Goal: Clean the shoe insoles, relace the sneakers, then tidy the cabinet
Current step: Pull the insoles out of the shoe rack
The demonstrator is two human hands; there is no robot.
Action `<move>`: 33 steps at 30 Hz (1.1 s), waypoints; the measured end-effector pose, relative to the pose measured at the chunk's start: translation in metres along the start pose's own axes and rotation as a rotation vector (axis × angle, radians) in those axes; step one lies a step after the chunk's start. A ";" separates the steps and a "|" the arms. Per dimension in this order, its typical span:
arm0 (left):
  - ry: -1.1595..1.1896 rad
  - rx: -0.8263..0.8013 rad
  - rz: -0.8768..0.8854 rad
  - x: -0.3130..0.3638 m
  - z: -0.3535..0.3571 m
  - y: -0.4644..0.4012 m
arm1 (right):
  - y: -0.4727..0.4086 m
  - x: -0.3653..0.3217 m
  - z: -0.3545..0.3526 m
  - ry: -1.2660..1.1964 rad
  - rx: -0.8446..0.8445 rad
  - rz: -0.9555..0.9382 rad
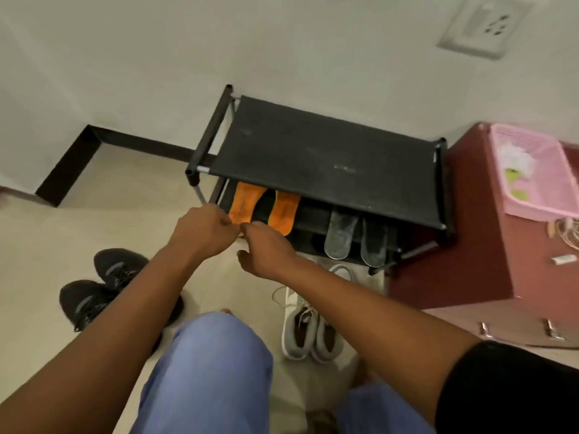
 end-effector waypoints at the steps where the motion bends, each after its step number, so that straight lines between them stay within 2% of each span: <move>1: -0.003 -0.027 0.028 0.020 -0.002 0.008 | 0.012 0.010 -0.013 -0.004 0.026 0.046; 4: -0.012 -0.107 0.099 0.076 0.002 0.030 | 0.050 0.042 -0.048 -0.030 0.105 0.195; 7: -0.015 -0.150 0.100 0.116 0.019 0.044 | 0.087 0.074 -0.070 -0.079 0.191 0.335; 10: 0.015 -0.212 0.075 0.139 0.051 0.052 | 0.118 0.104 -0.079 -0.114 0.228 0.475; 14: -0.066 -0.244 0.116 0.160 0.102 0.054 | 0.149 0.140 -0.080 -0.140 0.315 0.667; 17: -0.090 -0.227 0.151 0.171 0.137 0.050 | 0.173 0.168 -0.085 -0.055 0.406 0.802; 21: -0.046 -0.199 0.157 0.178 0.170 0.037 | 0.188 0.204 -0.083 0.026 0.405 0.871; 26: -0.017 -0.193 0.116 0.177 0.200 0.019 | 0.186 0.237 -0.070 0.032 0.337 0.924; 33: -0.052 -0.092 0.122 0.185 0.231 0.003 | 0.168 0.266 -0.052 0.011 0.265 0.954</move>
Point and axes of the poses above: each hand's wrist, its own y-axis away from the middle knuckle, its own z-axis out of the palm, x = y × z, the point moved 10 cm from there along -y, towards the middle knuckle, and after that the axes turned 10 degrees about -z, right-handed, at the moved point
